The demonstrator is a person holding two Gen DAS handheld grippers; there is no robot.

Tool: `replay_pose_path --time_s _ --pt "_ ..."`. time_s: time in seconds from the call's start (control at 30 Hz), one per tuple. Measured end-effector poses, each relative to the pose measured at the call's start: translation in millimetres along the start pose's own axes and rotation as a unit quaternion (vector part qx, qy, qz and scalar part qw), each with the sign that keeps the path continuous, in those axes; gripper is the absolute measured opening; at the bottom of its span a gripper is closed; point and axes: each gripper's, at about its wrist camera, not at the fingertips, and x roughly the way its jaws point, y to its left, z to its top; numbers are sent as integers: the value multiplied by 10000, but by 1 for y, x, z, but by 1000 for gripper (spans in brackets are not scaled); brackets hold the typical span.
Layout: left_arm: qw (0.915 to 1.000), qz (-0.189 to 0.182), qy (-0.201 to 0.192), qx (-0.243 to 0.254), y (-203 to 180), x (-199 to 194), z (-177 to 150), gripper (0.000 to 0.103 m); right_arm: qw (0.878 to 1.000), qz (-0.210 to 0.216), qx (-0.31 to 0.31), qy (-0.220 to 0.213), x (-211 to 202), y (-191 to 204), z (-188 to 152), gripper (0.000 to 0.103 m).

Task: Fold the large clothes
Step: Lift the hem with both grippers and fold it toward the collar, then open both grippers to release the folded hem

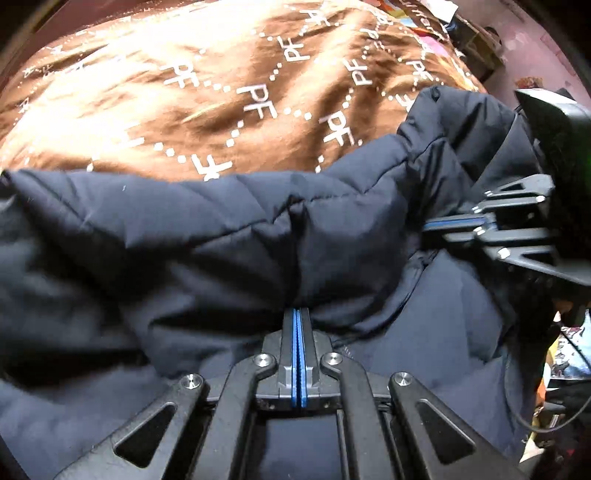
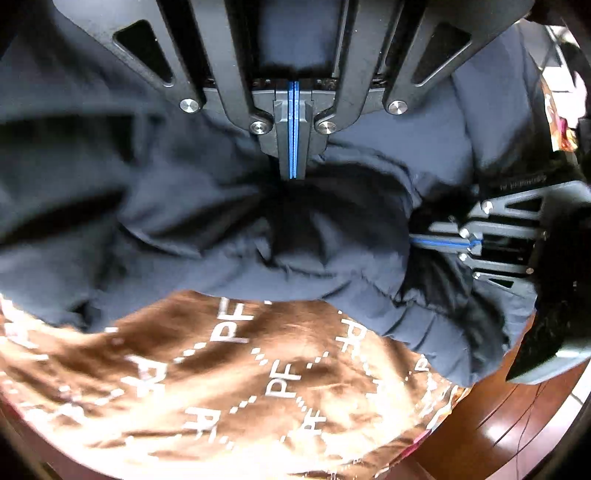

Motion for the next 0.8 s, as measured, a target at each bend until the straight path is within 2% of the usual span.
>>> replay_pose_path --time_s 0.13,0.2,0.3,0.4,0.43,0.53,0.6,0.67,0.73,0.8 --pt "9996 72 -38 -280 -1 20 1 3 9989 199 426 64 17 -13 0 0" --pt "9993 144 -173 -290 -5 26 -1 3 9990 125 419 -21 26 -12 0 0" --pt "9983 176 -493 -265 -7 17 -17 3 9990 9 338 -306 24 -4 -9 0" --pt "9954 130 -787 -535 -12 5 -29 3 9972 20 295 -689 12 7 -25 0" --pt "9939 161 -914 -599 -16 -1 -33 3 9963 25 249 -825 0 -3 -28 1" --pt "9871 330 -1356 -785 -28 -23 -48 11 9914 -199 264 -1268 -25 4 -43 8" --pt "9825 384 -1593 -888 -32 -38 -57 18 9871 -247 365 -1541 -41 6 -52 25" --pt "9767 427 -1854 -989 -33 -56 -63 24 9817 -294 389 -1842 -63 3 -64 35" --pt "9736 404 -2008 -1012 -21 -74 -60 27 9776 -403 323 -2043 -78 7 -76 37" --pt "9715 421 -2096 -1022 -20 -92 -66 36 9735 -490 281 -2215 -91 11 -85 46"
